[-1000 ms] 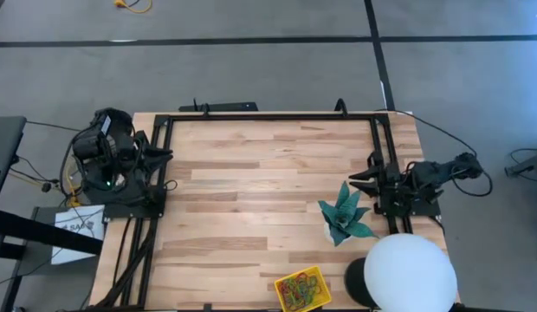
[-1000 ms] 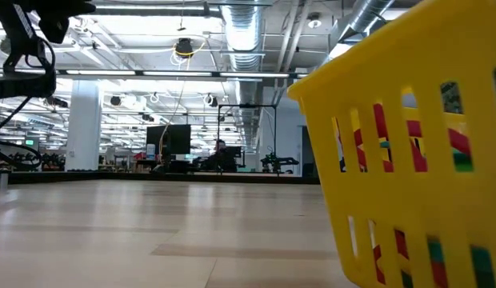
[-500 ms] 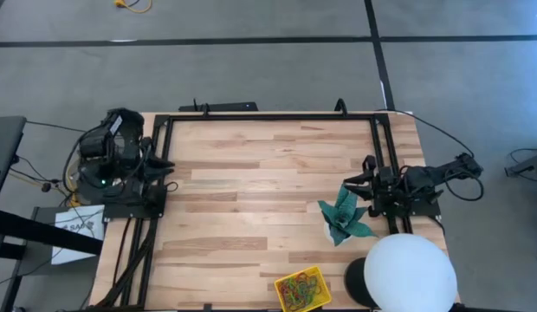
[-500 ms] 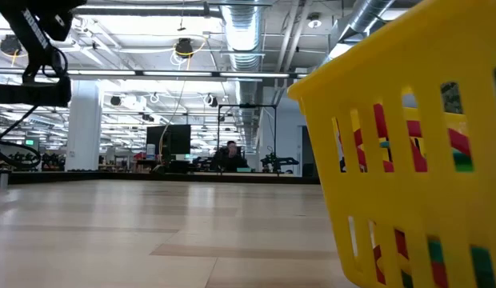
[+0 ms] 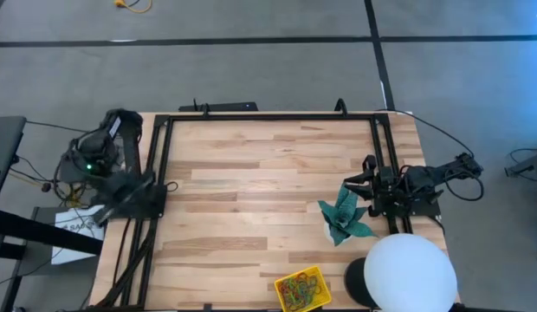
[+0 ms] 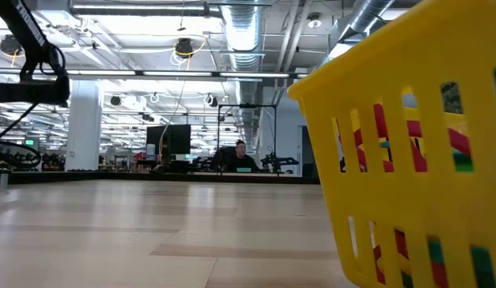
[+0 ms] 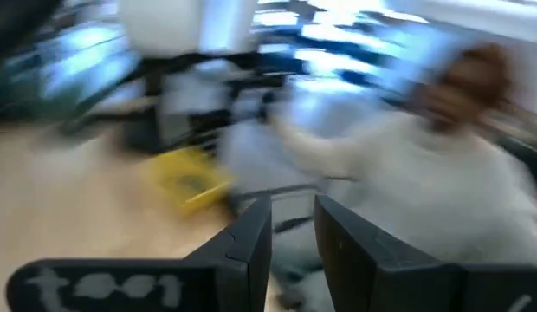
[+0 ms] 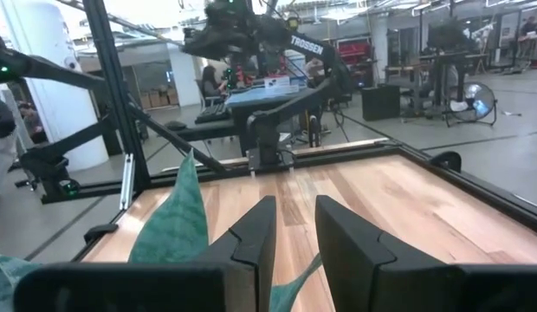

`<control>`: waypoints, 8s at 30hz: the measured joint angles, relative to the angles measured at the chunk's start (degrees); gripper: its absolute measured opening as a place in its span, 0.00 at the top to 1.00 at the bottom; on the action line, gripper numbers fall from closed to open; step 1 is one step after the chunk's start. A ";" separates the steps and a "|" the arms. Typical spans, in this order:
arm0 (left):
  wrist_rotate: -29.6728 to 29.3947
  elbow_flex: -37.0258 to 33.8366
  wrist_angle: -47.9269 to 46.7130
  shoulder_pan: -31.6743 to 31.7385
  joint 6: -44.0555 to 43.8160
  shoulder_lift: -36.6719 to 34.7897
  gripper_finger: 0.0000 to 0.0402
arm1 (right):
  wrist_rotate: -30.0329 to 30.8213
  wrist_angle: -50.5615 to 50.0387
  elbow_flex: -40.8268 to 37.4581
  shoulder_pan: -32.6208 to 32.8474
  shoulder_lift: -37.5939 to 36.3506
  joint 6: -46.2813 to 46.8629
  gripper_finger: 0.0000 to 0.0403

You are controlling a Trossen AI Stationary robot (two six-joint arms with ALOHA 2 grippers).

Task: Pick and place items into bin
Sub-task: Return to Home Position

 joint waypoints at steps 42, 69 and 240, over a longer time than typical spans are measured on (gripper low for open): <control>11.50 -33.70 38.31 33.73 35.80 -16.12 0.80 | 2.67 0.35 0.07 -4.79 0.07 -2.58 0.81; 40.99 -42.40 47.14 60.58 32.94 -16.12 0.80 | -6.45 8.51 -5.90 -7.87 0.03 -4.15 0.81; 35.50 -43.47 38.48 66.25 21.79 -15.58 0.80 | -6.29 6.62 -6.11 -7.87 0.17 -4.50 0.81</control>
